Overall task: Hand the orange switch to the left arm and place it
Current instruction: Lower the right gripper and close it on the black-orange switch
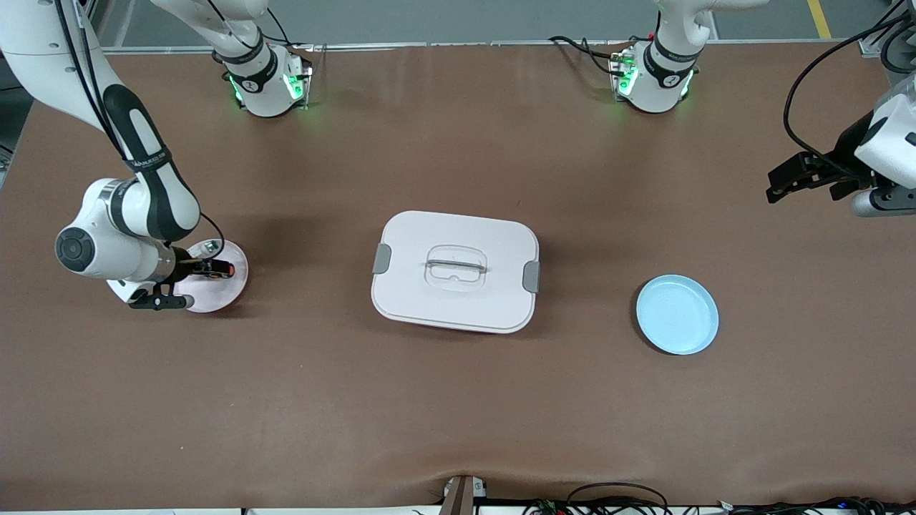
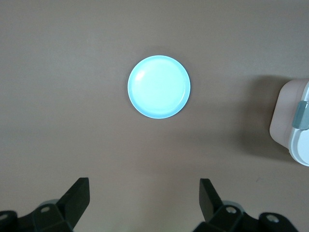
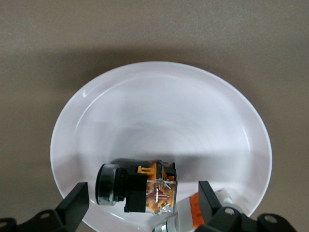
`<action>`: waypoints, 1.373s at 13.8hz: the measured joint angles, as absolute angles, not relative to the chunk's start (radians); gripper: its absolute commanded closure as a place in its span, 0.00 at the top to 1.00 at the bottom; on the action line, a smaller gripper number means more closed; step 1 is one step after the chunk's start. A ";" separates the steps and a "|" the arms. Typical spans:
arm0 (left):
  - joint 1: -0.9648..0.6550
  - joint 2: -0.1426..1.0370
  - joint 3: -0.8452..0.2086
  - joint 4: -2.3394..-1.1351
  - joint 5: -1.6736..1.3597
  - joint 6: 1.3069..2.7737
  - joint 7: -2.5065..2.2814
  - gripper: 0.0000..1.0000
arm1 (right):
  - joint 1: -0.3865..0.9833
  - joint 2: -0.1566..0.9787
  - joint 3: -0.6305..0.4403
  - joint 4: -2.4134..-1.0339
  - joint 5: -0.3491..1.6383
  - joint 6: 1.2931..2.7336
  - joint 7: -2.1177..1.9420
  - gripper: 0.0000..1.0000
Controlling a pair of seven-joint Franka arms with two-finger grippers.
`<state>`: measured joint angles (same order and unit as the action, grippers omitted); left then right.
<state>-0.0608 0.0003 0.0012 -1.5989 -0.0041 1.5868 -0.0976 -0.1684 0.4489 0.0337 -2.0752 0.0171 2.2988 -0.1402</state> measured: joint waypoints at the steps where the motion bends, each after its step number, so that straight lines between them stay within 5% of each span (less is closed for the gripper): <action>1: -0.061 0.001 0.001 -1.599 -0.004 1.587 -0.098 1.00 | -0.168 0.451 0.034 -2.075 0.017 2.299 -0.134 1.00; 19: -0.056 0.002 0.002 -1.599 -0.004 1.587 -0.098 1.00 | -0.168 0.466 0.036 -2.076 0.017 2.300 -0.064 1.00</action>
<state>-0.0556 0.0019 0.0018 -1.5989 -0.0041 1.5868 -0.0976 -0.1678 0.4655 0.0363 -2.0761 0.0172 2.2999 -0.0637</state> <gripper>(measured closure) 0.000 0.000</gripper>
